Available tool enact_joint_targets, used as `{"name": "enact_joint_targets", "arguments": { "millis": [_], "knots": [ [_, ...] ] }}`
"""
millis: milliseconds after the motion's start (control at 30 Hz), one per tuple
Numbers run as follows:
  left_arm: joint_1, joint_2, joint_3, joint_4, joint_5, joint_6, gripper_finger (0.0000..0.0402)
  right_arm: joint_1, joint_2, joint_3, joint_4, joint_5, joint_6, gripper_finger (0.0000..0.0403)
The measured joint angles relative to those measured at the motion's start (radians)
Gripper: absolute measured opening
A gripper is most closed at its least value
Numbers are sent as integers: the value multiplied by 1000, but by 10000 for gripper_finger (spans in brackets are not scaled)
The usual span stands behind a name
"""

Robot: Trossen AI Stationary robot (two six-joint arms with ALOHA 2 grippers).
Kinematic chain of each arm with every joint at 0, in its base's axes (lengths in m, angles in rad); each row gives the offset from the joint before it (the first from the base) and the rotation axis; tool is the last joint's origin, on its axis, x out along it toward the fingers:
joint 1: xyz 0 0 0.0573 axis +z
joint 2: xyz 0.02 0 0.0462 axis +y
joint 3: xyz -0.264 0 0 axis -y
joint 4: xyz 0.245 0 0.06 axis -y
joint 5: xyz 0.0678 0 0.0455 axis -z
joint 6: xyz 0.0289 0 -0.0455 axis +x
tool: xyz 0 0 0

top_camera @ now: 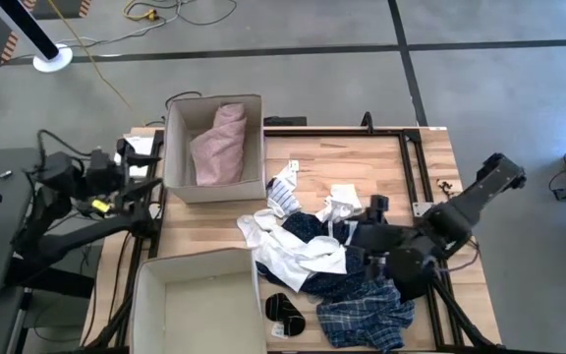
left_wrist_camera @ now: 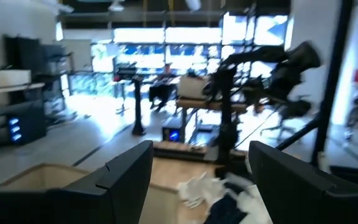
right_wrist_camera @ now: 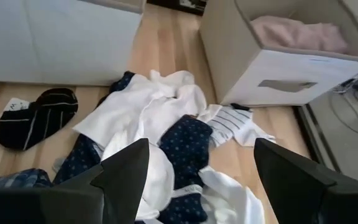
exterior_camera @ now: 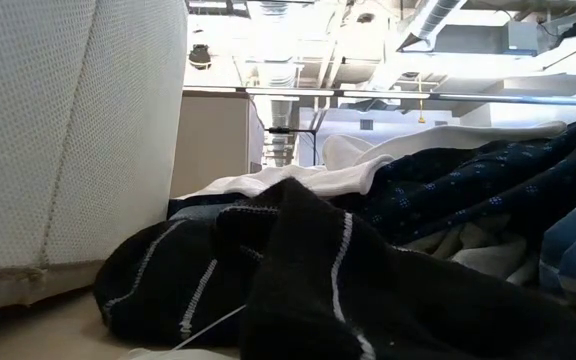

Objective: Sort clothes
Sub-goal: Put the white sock into the bottom light brown laundry organizer

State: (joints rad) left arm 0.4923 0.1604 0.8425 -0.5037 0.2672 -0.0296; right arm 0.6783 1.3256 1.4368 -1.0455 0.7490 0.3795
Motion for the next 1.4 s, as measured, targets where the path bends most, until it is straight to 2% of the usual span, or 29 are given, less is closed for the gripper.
{"name": "enact_joint_targets", "arguments": {
  "millis": [300, 933, 1067, 1233, 1400],
  "knots": [
    [0, -94, 0, -30, 26, -32, 261, 130, -46, -1, -142, 155, 142, 304],
    [0, -97, 0, -82, 46, -20, 261, 308, -46, -2, -408, 371, 466, 304],
    [0, -96, 0, -62, 56, -27, 261, 331, -46, -2, -464, 411, 514, 304],
    [0, -96, 0, 11, 118, -57, 261, 348, -50, -3, -527, 425, 570, 302],
    [0, -89, 0, 64, 161, -75, 261, 350, -89, -6, -524, 449, 550, 292]
  ]
}}
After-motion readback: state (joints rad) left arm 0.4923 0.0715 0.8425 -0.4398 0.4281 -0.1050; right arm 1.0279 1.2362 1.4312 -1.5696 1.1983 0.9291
